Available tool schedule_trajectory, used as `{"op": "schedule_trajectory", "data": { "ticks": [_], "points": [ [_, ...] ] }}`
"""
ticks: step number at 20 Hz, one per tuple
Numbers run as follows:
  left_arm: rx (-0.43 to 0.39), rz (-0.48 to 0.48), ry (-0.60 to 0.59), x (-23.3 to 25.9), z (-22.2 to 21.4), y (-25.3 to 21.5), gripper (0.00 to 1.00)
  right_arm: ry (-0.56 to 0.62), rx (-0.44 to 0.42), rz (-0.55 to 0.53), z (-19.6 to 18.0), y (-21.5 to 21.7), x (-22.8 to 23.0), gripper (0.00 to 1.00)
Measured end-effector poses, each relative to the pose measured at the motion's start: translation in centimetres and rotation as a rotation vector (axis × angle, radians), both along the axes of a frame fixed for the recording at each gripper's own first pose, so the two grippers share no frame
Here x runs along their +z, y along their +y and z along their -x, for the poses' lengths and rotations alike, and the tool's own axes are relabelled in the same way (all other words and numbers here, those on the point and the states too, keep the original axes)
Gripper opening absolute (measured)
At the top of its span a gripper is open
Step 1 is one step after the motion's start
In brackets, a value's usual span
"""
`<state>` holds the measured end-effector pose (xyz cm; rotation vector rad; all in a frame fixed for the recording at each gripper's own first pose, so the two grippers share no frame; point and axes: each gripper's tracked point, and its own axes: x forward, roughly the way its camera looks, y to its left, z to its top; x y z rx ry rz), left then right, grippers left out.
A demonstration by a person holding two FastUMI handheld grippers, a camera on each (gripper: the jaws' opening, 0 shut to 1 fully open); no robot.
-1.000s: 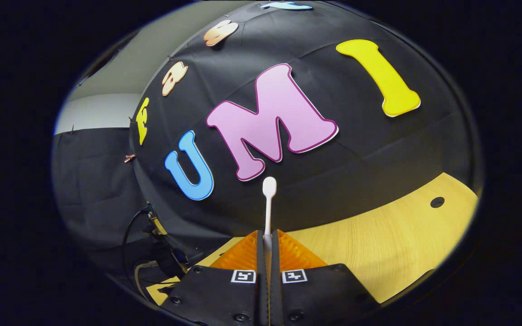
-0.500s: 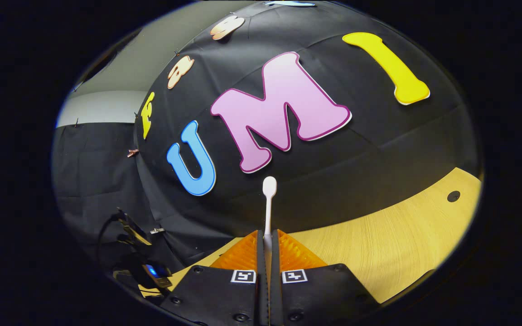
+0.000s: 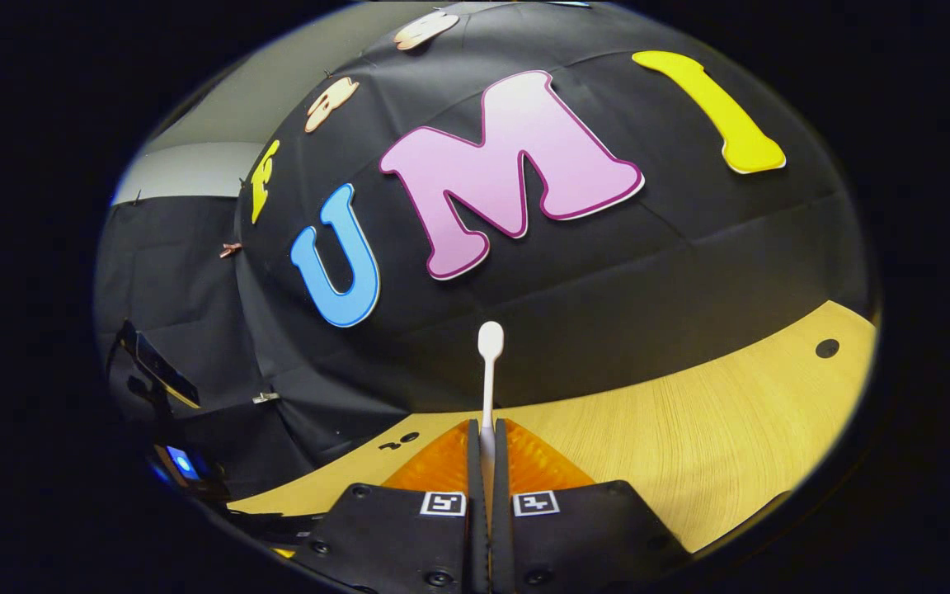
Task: Put the toothbrush and toothpaste on the desktop into the cup, then pick up the cup and place it on the coaster on the desktop.
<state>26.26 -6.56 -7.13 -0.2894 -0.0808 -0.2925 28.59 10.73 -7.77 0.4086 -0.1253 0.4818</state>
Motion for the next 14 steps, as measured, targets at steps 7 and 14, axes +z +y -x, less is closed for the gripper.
{"op": "schedule_trajectory", "data": {
  "ticks": [7,14],
  "points": [
    [0.006,-0.049,0.027,-2.2,1.7,0.7,0.67,0.039,-0.002,0.022,0.0,1.1,-2.2,0.06],
    [0.032,-0.095,0.066,-4.3,2.2,1.7,0.67,0.107,-0.023,0.062,0.0,1.6,-5.2,0.06]
  ]
}}
